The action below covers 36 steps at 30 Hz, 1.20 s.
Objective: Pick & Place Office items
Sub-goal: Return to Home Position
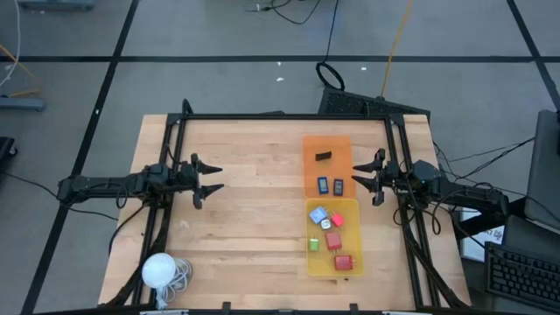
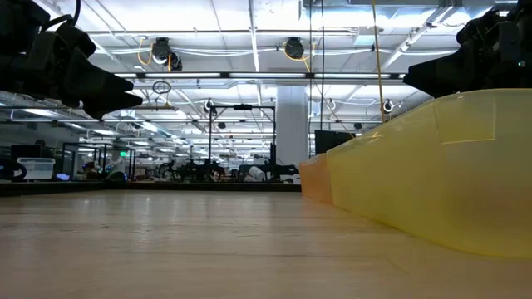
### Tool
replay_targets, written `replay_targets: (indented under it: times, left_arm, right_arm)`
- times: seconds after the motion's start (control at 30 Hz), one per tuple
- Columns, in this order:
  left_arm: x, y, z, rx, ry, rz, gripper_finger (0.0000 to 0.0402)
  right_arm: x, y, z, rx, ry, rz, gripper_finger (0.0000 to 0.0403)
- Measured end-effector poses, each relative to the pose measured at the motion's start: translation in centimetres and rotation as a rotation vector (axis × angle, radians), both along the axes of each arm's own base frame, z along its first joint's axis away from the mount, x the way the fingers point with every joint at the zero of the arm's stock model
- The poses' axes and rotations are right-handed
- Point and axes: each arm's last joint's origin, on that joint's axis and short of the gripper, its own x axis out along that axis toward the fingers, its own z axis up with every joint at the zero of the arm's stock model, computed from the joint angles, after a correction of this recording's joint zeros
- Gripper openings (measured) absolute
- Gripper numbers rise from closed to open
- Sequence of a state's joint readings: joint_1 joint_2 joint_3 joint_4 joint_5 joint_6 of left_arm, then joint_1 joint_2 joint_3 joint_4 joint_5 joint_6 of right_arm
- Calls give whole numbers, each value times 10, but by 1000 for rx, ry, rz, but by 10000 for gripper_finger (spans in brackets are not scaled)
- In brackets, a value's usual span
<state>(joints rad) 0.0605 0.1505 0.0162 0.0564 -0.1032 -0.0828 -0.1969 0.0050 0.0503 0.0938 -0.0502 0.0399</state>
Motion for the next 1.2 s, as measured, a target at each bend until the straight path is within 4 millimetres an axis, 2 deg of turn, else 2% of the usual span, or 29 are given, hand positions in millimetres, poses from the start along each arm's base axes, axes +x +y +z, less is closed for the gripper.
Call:
replay_targets:
  times: [1.2]
  left_arm:
    - [0, 0, 0, 0, 0, 0, 274]
  right_arm:
    - [0, 0, 0, 0, 0, 1, 142]
